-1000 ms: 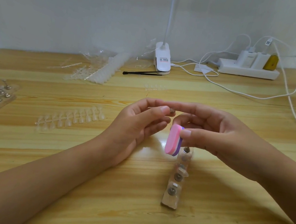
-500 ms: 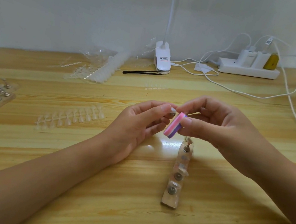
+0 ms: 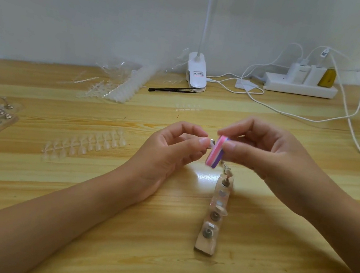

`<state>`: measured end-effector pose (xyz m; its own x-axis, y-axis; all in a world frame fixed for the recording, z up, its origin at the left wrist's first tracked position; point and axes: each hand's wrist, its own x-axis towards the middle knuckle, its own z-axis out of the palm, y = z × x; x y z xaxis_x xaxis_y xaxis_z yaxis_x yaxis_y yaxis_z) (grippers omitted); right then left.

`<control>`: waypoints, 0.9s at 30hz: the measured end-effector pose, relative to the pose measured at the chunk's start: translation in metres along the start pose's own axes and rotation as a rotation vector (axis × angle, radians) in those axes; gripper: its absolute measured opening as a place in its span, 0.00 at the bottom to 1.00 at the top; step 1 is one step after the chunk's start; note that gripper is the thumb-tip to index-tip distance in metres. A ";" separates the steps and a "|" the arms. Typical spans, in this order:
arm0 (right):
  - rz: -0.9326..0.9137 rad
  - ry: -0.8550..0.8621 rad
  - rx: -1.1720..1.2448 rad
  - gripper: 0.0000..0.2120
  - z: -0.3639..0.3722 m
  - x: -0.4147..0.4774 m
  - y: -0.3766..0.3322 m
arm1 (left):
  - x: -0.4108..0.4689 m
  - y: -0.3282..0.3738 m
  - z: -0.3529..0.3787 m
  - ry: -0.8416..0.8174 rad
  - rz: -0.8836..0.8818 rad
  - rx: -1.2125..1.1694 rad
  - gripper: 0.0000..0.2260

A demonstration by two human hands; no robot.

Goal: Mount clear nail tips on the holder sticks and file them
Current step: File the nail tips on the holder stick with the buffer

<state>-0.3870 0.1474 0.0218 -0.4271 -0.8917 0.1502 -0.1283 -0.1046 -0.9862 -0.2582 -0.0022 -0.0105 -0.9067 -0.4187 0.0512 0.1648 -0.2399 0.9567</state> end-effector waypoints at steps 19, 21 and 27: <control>-0.020 -0.141 -0.135 0.13 -0.014 0.001 -0.007 | -0.001 -0.003 0.000 -0.024 -0.002 0.081 0.14; -0.039 -0.081 -0.108 0.13 -0.015 0.002 -0.007 | -0.001 -0.004 0.000 -0.038 0.004 0.106 0.15; -0.009 -0.209 -0.107 0.11 -0.015 0.000 -0.008 | 0.003 0.000 -0.003 0.083 -0.014 -0.191 0.10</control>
<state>-0.3993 0.1549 0.0306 -0.2321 -0.9640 0.1300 -0.2296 -0.0755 -0.9703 -0.2595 -0.0064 -0.0110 -0.8756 -0.4830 0.0067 0.2300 -0.4046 0.8851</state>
